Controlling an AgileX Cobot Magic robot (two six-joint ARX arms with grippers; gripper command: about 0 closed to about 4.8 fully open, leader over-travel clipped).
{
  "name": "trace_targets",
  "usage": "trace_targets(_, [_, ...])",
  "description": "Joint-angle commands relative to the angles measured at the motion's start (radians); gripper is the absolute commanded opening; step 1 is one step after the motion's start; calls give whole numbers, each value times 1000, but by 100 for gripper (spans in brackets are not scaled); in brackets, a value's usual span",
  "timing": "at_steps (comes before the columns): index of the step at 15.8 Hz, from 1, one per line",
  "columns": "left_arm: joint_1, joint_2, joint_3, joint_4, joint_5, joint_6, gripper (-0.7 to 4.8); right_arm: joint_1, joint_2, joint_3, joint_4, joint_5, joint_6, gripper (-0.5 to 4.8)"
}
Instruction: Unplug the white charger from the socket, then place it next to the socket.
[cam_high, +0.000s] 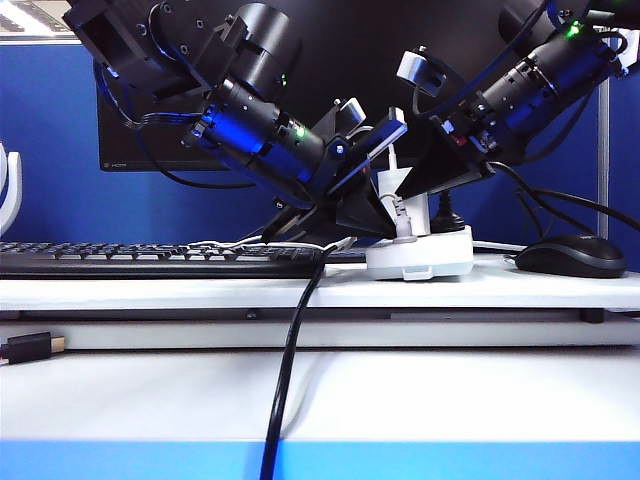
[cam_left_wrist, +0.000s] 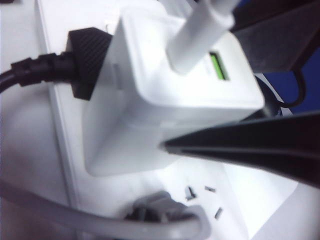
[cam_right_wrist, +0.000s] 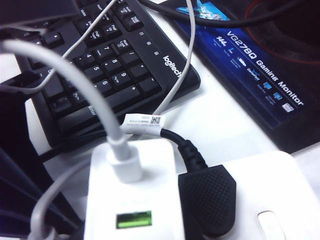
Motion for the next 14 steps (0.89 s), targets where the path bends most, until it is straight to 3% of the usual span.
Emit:
trace_targets(1, [-9, 15, -8, -67, 9, 8, -4, 13, -41, 28, 135, -77, -48, -1])
trace_targets(3, [-9, 15, -8, -68, 9, 8, -4, 10, -41, 28, 167, -122, 60, -1])
trace_targets(6, [-10, 15, -8, -68, 10, 8, -4, 9, -43, 27, 168, -102, -51, -1])
trace_targets(9, [-10, 15, -8, -68, 20, 8, -4, 11, -42, 27, 168, -124, 17, -1])
trace_targets(11, [-16, 15, -8, -68, 19, 8, -4, 11, -45, 27, 135, -88, -100, -1])
trace_targets(14, [-16, 15, -8, -72, 23, 8, -4, 19, -44, 27, 153, -136, -10, -1])
